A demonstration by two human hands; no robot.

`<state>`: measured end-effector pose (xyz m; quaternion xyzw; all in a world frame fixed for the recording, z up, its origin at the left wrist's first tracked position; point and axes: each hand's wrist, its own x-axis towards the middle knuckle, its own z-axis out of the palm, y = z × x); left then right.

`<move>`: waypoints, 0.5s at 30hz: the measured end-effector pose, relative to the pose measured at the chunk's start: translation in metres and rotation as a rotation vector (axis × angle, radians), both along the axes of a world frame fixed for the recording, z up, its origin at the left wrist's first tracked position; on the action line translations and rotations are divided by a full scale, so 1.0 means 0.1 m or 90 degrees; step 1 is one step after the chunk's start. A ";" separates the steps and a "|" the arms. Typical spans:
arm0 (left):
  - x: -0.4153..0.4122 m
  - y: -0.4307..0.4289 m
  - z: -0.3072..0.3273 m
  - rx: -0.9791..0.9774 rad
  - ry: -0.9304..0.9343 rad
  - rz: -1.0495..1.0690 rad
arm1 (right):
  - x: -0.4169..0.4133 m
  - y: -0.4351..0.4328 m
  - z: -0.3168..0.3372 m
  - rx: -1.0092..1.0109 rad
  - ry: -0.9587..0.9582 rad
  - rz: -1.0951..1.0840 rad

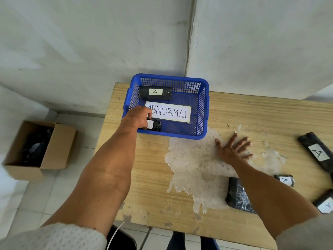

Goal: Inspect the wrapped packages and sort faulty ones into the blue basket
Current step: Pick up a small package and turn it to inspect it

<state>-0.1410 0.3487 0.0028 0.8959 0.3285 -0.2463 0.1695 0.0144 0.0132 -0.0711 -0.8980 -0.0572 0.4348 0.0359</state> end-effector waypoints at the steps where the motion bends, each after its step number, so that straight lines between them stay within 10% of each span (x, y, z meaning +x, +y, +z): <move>1: 0.00 0.00 -0.01 0.001 0.001 0.001 | 0.00 0.00 0.00 0.001 0.002 -0.001; 15: -0.01 -0.01 -0.06 0.015 -0.001 -0.012 | 0.03 -0.02 -0.03 0.007 0.002 0.010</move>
